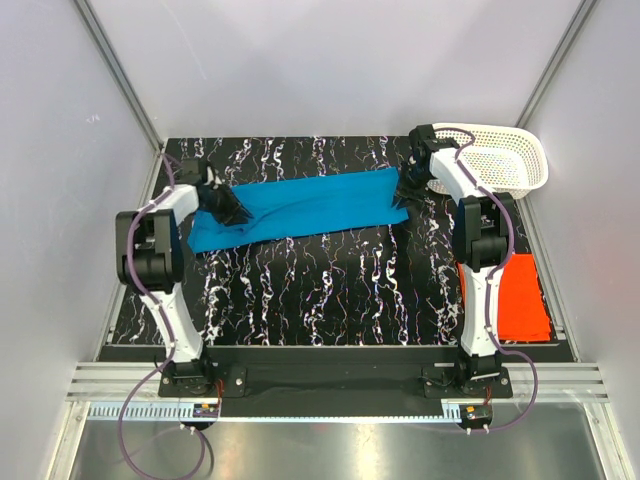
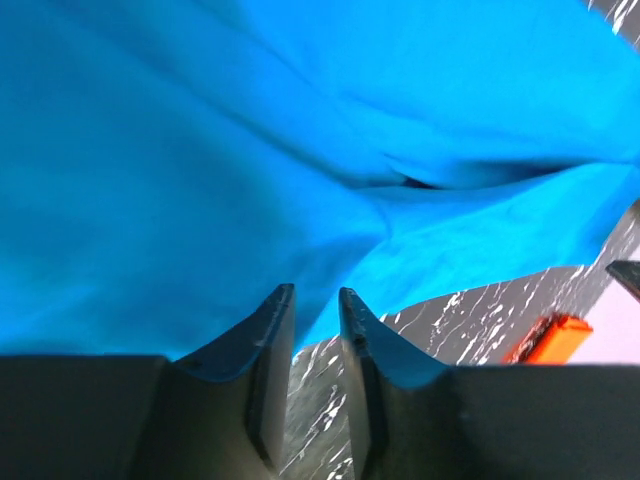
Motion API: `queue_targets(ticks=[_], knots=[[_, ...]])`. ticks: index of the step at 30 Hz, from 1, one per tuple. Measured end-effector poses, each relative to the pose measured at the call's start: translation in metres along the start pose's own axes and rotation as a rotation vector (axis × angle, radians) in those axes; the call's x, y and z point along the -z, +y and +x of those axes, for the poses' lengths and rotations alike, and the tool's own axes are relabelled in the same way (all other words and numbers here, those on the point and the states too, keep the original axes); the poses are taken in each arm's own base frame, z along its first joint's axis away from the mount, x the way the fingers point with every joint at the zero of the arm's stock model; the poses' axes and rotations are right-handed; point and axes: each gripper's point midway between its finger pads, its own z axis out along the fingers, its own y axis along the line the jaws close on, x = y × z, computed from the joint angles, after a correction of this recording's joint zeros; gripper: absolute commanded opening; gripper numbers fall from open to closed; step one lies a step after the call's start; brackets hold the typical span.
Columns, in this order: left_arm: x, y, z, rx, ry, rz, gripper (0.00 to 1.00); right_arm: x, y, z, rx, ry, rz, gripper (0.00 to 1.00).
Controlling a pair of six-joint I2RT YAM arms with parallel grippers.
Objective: Fold and stack the t-shirts
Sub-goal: Fold the tshirt
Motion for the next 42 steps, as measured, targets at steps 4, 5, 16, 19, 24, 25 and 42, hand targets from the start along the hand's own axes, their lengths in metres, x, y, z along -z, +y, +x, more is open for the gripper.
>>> queue_targets(ticks=[4, 5, 16, 19, 24, 25, 42], knots=[[-0.026, -0.004, 0.027, 0.01, 0.078, 0.006, 0.27, 0.0, 0.0, 0.0, 0.0, 0.0, 0.0, 0.27], [-0.029, -0.003, 0.033, 0.017, 0.094, 0.005, 0.28, 0.0, 0.0, 0.0, 0.0, 0.0, 0.001, 0.27], [-0.024, -0.003, 0.033, 0.056, 0.113, 0.052, 0.36, 0.0, -0.001, 0.0, 0.003, -0.001, 0.003, 0.32], [-0.01, -0.017, 0.026, 0.05, 0.079, 0.081, 0.34, 0.0, -0.002, 0.0, 0.006, -0.001, 0.003, 0.34], [0.003, -0.046, 0.005, 0.047, 0.032, 0.154, 0.29, 0.001, 0.0, -0.003, 0.006, -0.006, -0.001, 0.34], [0.002, -0.052, 0.001, 0.048, 0.027, 0.167, 0.28, 0.002, 0.001, -0.005, 0.007, -0.009, -0.003, 0.34], [-0.039, -0.078, 0.028, -0.011, 0.017, 0.08, 0.04, -0.006, -0.002, -0.008, 0.001, -0.005, 0.0, 0.33]])
